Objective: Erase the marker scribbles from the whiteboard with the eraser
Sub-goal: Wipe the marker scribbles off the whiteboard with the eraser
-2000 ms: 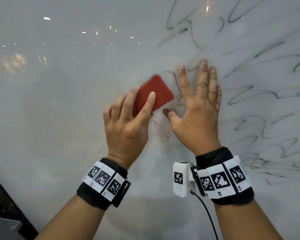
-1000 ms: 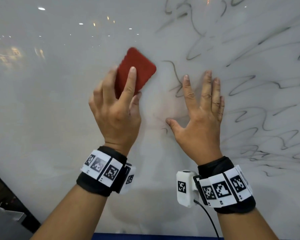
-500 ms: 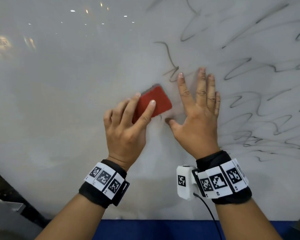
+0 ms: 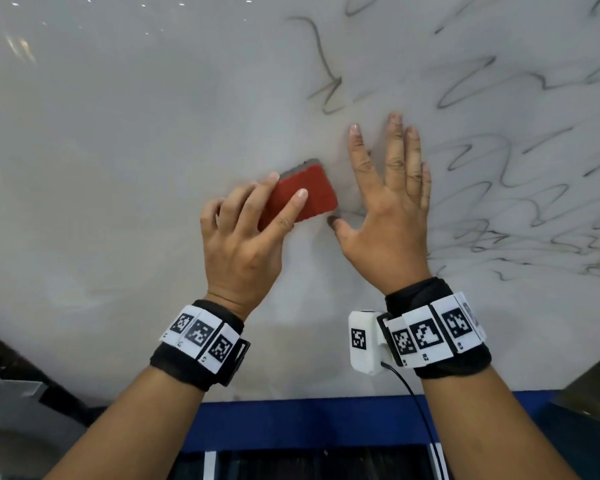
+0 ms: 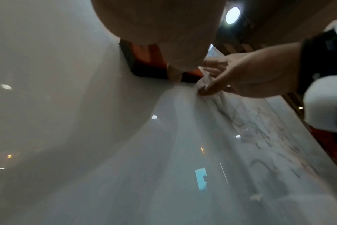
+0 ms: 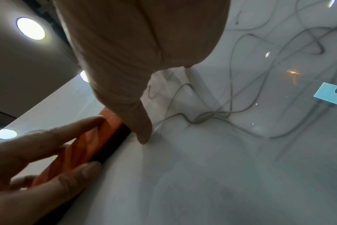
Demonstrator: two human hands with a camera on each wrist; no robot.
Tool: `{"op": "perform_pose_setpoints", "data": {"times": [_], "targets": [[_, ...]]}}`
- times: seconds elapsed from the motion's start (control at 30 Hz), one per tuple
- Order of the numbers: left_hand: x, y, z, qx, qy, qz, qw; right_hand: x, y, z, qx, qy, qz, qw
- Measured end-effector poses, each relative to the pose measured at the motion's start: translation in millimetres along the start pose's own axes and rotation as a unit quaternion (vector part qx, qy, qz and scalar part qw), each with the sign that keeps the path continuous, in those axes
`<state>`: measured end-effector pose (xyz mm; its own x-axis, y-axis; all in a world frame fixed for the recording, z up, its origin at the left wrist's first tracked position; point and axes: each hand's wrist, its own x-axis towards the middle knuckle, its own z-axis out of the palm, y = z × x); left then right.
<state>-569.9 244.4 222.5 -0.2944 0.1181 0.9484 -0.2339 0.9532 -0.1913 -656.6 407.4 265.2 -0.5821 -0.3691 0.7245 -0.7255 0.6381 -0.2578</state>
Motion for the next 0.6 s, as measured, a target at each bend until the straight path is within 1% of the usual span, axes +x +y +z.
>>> {"op": "perform_pose_setpoints", "data": {"times": [0.03,0.13,0.17,0.2,0.23,0.3,0.37,0.4,0.43,0.47,0.5,0.6], "targets": [[6,-4,0,0.008,0.010,-0.019,1.000,-1,1,0,-0.002,-0.001,0.000,1.000],[25,-13,-2,0.015,0.056,-0.147,0.987,-3,2,0,-0.002,-0.009,0.003,1.000],[26,-10,-1,0.011,0.062,-0.173,0.983,-4,3,0,-0.002,-0.011,0.004,1.000],[23,-3,0,0.007,0.060,-0.175,0.983,-5,3,0,-0.002,-0.013,0.005,1.000],[15,7,2,0.003,0.046,-0.155,0.987,-6,4,1,-0.003,-0.014,0.004,1.000],[-6,25,7,-0.001,0.006,-0.071,0.997,-7,7,1,-0.007,-0.011,0.002,1.000],[-17,26,8,0.005,-0.029,0.014,0.999,-9,8,2,-0.017,-0.008,-0.001,1.000],[-15,19,7,0.007,-0.037,0.043,0.998,-9,8,2,-0.019,-0.007,-0.002,1.000],[-10,13,6,0.008,-0.037,0.059,0.998,-9,9,2,-0.015,-0.010,-0.001,1.000],[-4,7,4,0.009,-0.030,0.058,0.998,-9,9,2,-0.011,-0.015,0.000,1.000],[3,3,1,0.009,-0.017,0.040,0.999,-9,9,2,-0.007,-0.021,0.001,1.000],[15,1,2,0.010,0.031,-0.064,0.997,-10,8,1,-0.005,-0.030,0.000,1.000]]}}
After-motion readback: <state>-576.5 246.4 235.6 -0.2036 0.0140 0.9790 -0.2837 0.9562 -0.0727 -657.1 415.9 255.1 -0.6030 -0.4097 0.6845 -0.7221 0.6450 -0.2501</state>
